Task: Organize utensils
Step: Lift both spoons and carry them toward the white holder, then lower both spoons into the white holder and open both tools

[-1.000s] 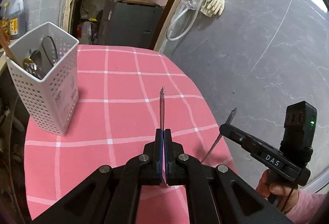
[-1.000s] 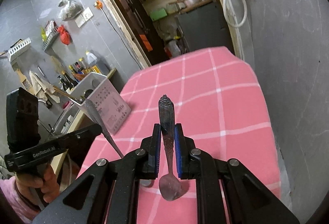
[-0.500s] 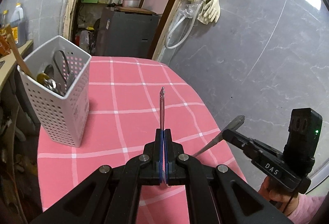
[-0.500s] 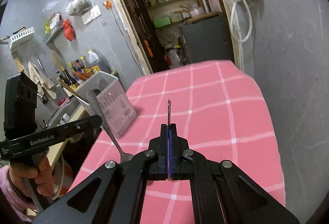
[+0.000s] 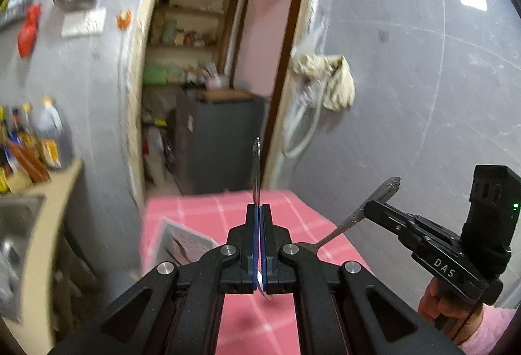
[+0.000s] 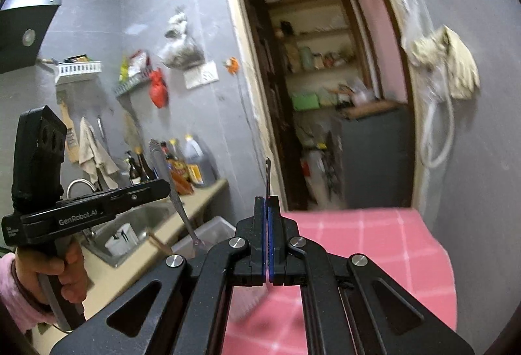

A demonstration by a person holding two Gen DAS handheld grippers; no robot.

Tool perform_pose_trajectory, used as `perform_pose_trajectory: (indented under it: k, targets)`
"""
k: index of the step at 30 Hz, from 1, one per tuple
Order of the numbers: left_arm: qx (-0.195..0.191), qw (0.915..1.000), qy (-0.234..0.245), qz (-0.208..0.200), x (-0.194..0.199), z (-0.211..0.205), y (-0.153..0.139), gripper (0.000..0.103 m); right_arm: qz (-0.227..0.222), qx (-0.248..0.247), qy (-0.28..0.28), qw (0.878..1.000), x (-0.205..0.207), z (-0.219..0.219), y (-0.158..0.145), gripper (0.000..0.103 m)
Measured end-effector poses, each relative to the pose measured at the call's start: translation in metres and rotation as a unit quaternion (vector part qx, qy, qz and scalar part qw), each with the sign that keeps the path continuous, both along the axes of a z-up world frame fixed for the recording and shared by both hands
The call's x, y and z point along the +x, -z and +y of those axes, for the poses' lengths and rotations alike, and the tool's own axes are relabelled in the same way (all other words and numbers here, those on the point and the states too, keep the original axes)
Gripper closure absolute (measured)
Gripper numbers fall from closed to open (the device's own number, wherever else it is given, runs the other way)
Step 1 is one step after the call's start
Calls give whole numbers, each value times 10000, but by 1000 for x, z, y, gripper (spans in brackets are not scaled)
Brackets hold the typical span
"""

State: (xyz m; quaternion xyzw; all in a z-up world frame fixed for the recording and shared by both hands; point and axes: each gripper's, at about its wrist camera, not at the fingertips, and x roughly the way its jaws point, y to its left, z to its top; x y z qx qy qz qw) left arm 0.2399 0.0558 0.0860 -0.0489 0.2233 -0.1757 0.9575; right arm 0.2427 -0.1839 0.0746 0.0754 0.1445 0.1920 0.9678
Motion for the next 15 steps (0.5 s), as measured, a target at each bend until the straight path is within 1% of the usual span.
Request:
perform_pose_trajectory:
  k: [3, 6, 8, 10, 15]
  targets:
    - [105, 9995, -171, -229, 10, 14, -12, 101, -65, -130, -151, 9998, 16, 24, -11, 102]
    - [288, 9983, -311, -405, 23, 26, -15, 101, 40, -260, -296, 9992, 32, 45, -9, 102]
    - [379, 9977, -351, -441, 30, 32, -13, 101, 134, -374, -368, 9985, 40, 56, -4, 102]
    - [483, 9973, -348, -439, 35, 36, -11, 101, 326, -551, -441, 9970, 51, 70, 4, 102]
    - [718, 9967, -175, -350, 46, 37, 8, 101, 658, -958, -482, 9920, 64, 95, 28, 102]
